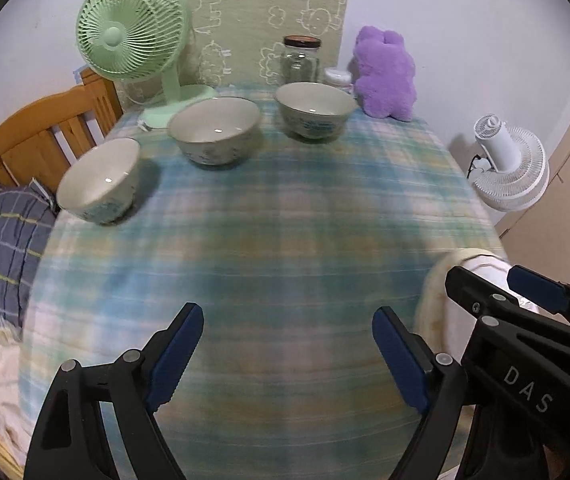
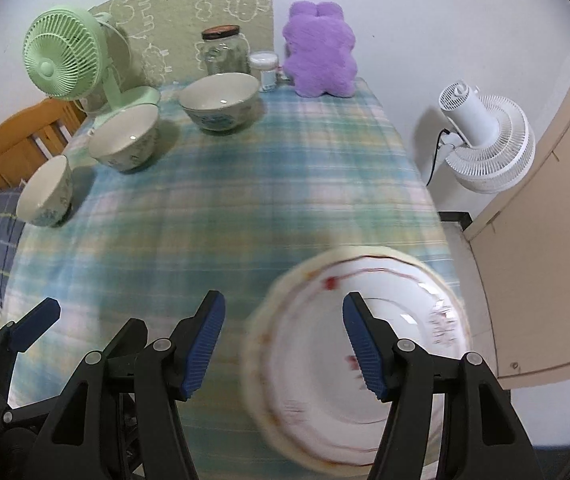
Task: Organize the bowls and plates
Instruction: 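Open both tools and pull them back from the plate stack, then move both tools to the smoky grey glass plate beside the fan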
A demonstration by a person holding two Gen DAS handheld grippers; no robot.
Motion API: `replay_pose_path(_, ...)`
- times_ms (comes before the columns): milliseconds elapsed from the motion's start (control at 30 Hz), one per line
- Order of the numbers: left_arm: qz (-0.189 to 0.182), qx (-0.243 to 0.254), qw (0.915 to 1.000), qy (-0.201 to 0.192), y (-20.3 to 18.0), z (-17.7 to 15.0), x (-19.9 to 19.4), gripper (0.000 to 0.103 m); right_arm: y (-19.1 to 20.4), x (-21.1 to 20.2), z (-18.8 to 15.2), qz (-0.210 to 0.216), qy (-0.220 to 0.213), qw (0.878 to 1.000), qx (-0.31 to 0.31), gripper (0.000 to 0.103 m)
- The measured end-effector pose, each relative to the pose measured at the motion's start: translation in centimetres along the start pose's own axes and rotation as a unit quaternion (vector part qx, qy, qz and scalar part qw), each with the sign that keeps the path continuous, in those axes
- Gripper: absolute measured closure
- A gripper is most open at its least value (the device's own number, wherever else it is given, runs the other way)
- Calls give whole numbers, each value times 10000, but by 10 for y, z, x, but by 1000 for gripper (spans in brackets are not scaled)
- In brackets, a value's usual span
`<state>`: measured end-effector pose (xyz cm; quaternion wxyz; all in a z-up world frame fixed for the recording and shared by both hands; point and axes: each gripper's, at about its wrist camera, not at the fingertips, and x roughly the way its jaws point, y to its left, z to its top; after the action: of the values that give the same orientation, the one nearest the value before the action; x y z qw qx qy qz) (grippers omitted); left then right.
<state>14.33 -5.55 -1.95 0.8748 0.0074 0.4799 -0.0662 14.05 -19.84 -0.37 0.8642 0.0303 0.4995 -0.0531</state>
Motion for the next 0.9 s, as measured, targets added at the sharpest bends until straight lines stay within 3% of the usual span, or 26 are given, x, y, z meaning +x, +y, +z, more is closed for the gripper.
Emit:
replay_pose_path(567, 29, 357, 9993, -114, 128, 41, 4, 33, 145, 5, 26, -65, -234, 9994, 238, 38)
replay_pose_path(900, 598, 232, 9976, -244, 194, 83, 36, 35, 212, 34, 70, 235, -321, 9992, 97, 38)
